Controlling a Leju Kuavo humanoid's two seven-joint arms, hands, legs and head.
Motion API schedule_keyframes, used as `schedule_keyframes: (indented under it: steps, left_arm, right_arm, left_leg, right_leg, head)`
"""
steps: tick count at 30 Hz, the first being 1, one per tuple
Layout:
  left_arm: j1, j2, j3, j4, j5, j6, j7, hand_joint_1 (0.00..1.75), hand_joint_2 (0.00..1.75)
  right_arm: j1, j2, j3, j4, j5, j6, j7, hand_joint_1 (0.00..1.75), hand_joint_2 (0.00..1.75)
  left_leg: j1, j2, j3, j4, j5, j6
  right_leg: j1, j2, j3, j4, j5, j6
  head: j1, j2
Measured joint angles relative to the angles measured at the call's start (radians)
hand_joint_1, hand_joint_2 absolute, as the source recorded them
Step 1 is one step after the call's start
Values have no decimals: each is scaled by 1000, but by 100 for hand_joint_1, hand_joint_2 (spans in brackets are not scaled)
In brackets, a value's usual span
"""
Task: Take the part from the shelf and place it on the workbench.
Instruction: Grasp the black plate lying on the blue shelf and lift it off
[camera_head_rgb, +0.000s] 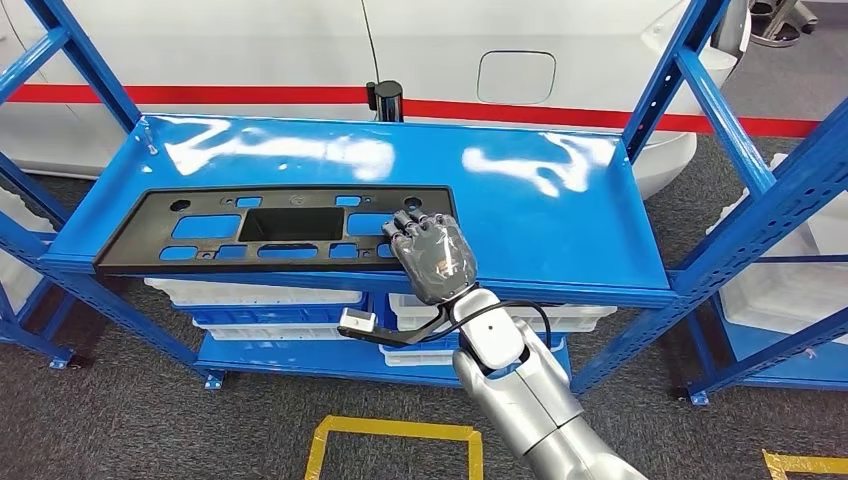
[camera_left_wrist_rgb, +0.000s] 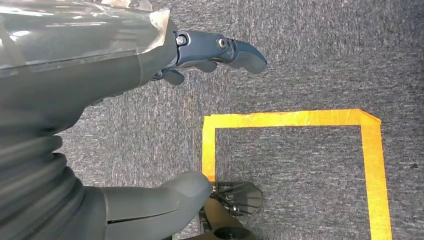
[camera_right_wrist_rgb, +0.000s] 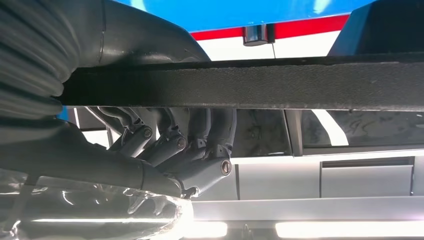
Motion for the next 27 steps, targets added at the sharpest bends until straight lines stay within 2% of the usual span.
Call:
schedule_keyframes:
  steps: [1,3,4,5,6,7,8,9,10,11,13,15,16,18,19,20,21,22,23,24,25,26,27]
  left_arm:
    - [0,-1,0,0,-1,-1,0,0,175]
    - [0,-1,0,0,-2,-1,-1,0,175]
    - [0,-1,0,0,-2,-1,-1,0,175]
    - [0,-2,0,0,-2,-1,-1,0,175]
    - [0,-2,0,0,-2,-1,-1,0,175]
    - [0,-3,0,0,-2,-1,-1,0,175]
    - [0,-3,0,0,-2,-1,-1,0,175]
    - [-1,-4,0,0,-3,-1,-1,0,175]
    - [-1,-4,0,0,-4,-1,-1,0,175]
    - [-1,-4,0,0,-4,-1,-2,0,175]
    - [-1,-4,0,0,-6,0,-2,0,175]
    - [-1,-3,0,0,-7,1,-3,0,175]
    - [-1,-3,0,0,-7,1,-3,0,175]
    - [-1,-3,0,0,-7,2,-4,0,175]
    - [0,-3,0,0,-7,2,-4,0,175]
    - [0,-3,0,0,-8,3,-4,0,175]
    - [0,-3,0,0,-8,3,-4,0,175]
    - [-1,-3,0,0,-8,4,-4,0,175]
    - [-2,-3,0,0,-8,5,-4,0,175]
    - [-4,-2,0,0,-9,6,-4,0,175]
    - [-6,-1,0,0,-9,6,-4,0,175]
    - [-8,0,0,0,-9,7,-4,0,175]
    - [-9,0,0,0,-10,7,-4,0,175]
  right_arm:
    - [1,-2,0,-1,0,0,1,175,175]
    - [7,-8,0,-1,0,1,3,175,175]
    - [13,-11,0,-1,0,2,3,175,175]
    - [18,-15,0,-1,0,2,4,175,175]
    - [22,-18,0,-1,1,2,4,175,175]
    - [24,-21,0,-1,2,2,4,175,175]
    - [25,-22,0,-1,2,2,5,175,175]
    - [25,-22,0,-1,3,2,5,175,175]
    - [25,-22,0,-1,3,2,6,175,175]
    - [25,-22,0,-2,3,2,7,175,175]
    - [26,-23,0,-3,5,2,8,175,175]
    - [26,-22,0,-3,7,2,8,175,175]
    - [26,-21,0,-3,8,2,8,175,175]
    - [27,-20,0,-3,8,2,8,175,175]
    - [28,-20,0,-3,8,2,8,175,175]
    - [29,-20,0,-3,8,2,8,175,175]
    - [32,-20,0,-3,8,2,8,175,175]
    - [34,-20,0,-3,8,3,8,175,175]
    - [36,-20,0,-3,7,3,8,175,175]
    - [37,-20,0,-4,6,3,8,175,175]
    - [37,-19,-1,-6,6,3,8,175,175]
    - [37,-19,-1,-7,5,3,9,175,175]
    - [37,-19,-2,-9,5,3,9,175,175]
  left_leg:
    - [1,1,0,-3,4,3]
    - [-1,2,-5,-4,7,7]
    - [-1,2,-8,-2,7,7]
    - [-1,2,-12,1,8,6]
    - [-1,2,-15,5,7,6]
    - [0,1,-19,11,7,4]
    - [0,1,-23,18,5,1]
    - [-1,0,-30,25,3,-4]
    - [-3,0,-34,32,3,-11]
    - [-4,-1,-39,38,3,-17]
    - [-4,-3,-46,44,7,-28]
    - [2,-4,-59,62,-14,-39]
    - [5,-4,-72,92,-44,-44]
    - [9,-4,-114,204,-127,-54]
    - [10,-4,-133,263,-158,-57]
    - [11,-4,-141,301,-171,-58]
    - [11,-4,-132,306,-163,-57]
    - [11,-4,-103,273,-139,-53]
    - [10,-4,-58,210,-110,-47]
    - [8,-4,-11,138,-96,-40]
    - [5,-4,25,82,-87,-35]
    - [0,-5,47,47,-86,-30]
    - [-4,-4,52,33,-88,-27]
  right_leg:
    - [-1,-1,-16,39,-23,-6]
    - [-1,-1,-68,166,-83,-15]
    - [-2,-1,-92,227,-104,-15]
    - [-3,-1,-101,259,-111,-10]
    - [-5,-2,-90,249,-103,-2]
    - [-7,-2,-60,200,-82,8]
    - [-10,-4,-19,127,-63,16]
    - [-9,-3,19,66,-47,18]
    - [-8,-2,44,24,-37,17]
    - [-6,0,54,4,-36,11]
    - [-6,3,47,5,-31,-1]
    - [-12,2,38,3,-22,-18]
    - [-14,2,32,1,-15,-28]
    - [-11,0,16,1,-3,-43]
    - [-8,0,6,2,4,-47]
    - [-5,0,-3,2,10,-49]
    - [-3,0,-12,3,17,-49]
    - [-1,0,-20,3,24,-47]
    - [1,1,-26,3,31,-46]
    - [3,1,-32,2,38,-43]
    - [4,1,-34,1,44,-38]
    - [4,1,-35,0,50,-32]
    - [3,0,-35,-2,56,-25]
  head:
    - [1,0]
    - [3,0]
    - [4,0]
    - [4,0]
    - [5,0]
    - [6,0]
    - [7,0]
    - [7,0]
    - [7,0]
    - [7,0]
    - [5,0]
    - [1,0]
    - [-2,0]
    - [-6,0]
    - [-7,0]
    - [-7,0]
    - [-7,0]
    - [-7,0]
    - [-7,0]
    - [-7,0]
    - [-6,0]
    - [-5,0]
    - [-6,0]
